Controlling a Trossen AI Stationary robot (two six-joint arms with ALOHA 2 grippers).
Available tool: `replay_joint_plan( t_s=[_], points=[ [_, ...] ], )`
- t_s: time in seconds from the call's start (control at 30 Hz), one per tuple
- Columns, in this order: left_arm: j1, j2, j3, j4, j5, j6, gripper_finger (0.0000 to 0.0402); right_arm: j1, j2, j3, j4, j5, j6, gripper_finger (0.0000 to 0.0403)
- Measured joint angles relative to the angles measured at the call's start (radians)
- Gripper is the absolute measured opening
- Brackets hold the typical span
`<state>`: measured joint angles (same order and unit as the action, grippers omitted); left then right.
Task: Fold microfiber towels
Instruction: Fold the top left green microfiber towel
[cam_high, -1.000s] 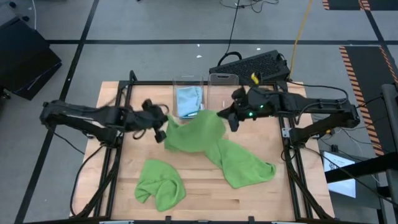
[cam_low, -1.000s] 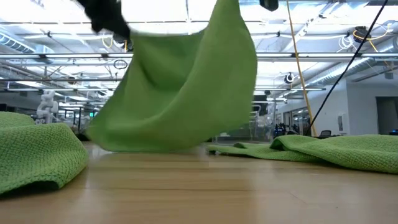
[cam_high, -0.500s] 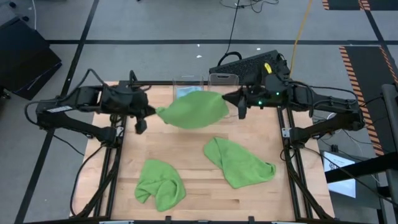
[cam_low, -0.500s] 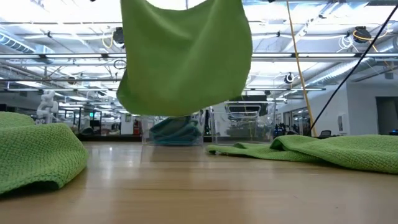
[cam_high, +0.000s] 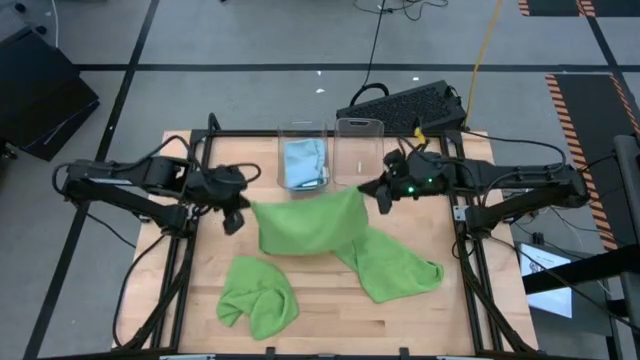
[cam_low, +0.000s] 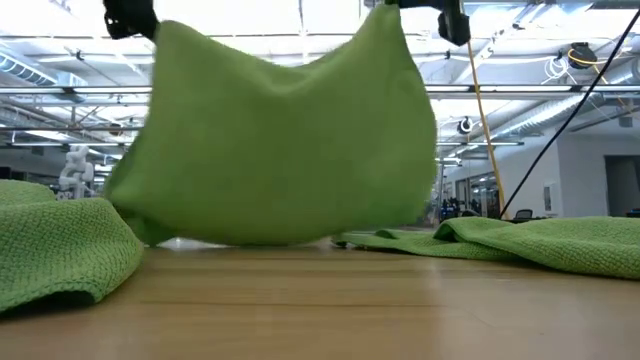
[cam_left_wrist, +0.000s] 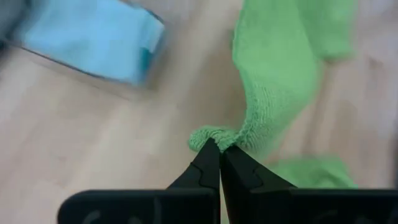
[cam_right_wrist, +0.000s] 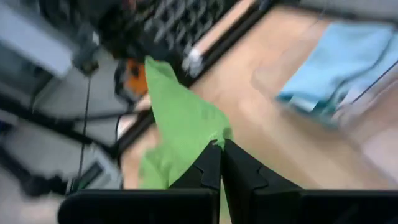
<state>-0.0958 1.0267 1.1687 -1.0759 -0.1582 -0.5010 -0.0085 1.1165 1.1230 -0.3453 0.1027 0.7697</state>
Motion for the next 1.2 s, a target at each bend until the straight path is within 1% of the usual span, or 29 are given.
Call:
replay_joint_plan(
  t_s=[0.07,0.13,0.2,0.3,0.43,0.53,0.6,0.7,0.77,0.83,0.9,1.0,1.07,1.2],
  points=[
    [0.011,-0.009,0.0,0.02,-0.053,-0.004,0.0001,-0.01,-0.021,-0.021,0.063,0.05,0.004,0.0],
    [0.022,-0.017,0.0,0.067,-0.056,-0.005,0.0002,-0.016,-0.039,-0.033,0.093,0.079,-0.003,0.0],
    [0.023,-0.037,0.0,0.121,-0.051,0.011,0.0002,-0.018,-0.058,-0.034,0.087,0.084,-0.017,0.0],
    [0.004,-0.075,0.001,0.19,0.012,0.027,0.0002,-0.003,-0.081,-0.035,0.061,0.078,-0.041,0.0],
    [-0.039,-0.091,0.001,0.163,0.137,0.0,0.0002,0.05,-0.097,-0.035,-0.028,0.022,-0.043,0.0],
    [-0.099,-0.09,-0.036,0.113,0.159,-0.062,0.0002,0.102,-0.095,-0.041,-0.138,-0.003,0.001,0.0],
    [-0.144,-0.087,-0.096,0.121,0.173,-0.097,0.0003,0.137,-0.096,-0.077,-0.153,-0.005,0.047,0.0],
    [-0.207,-0.086,-0.218,0.202,0.242,-0.17,0.0002,0.181,-0.102,-0.159,-0.085,-0.065,0.127,0.0],
    [-0.242,-0.086,-0.293,0.308,0.298,-0.242,0.0002,0.209,-0.102,-0.224,0.027,-0.126,0.197,0.0],
    [-0.279,-0.085,-0.356,0.41,0.332,-0.305,0.0002,0.244,-0.102,-0.298,0.144,-0.161,0.265,0.0],
    [-0.313,-0.083,-0.406,0.522,0.333,-0.356,0.0002,0.279,-0.101,-0.369,0.268,-0.16,0.333,0.0],
    [-0.356,-0.076,-0.468,0.65,0.294,-0.421,0.0002,0.329,-0.102,-0.457,0.412,-0.158,0.424,0.0],
    [-0.38,-0.066,-0.505,0.724,0.284,-0.457,0.0002,0.359,-0.102,-0.5,0.447,-0.158,0.477,0.0],
    [-0.434,-0.019,-0.574,0.823,0.289,-0.534,0.0003,0.418,-0.101,-0.559,0.447,-0.161,0.574,0.0]
  ],
)
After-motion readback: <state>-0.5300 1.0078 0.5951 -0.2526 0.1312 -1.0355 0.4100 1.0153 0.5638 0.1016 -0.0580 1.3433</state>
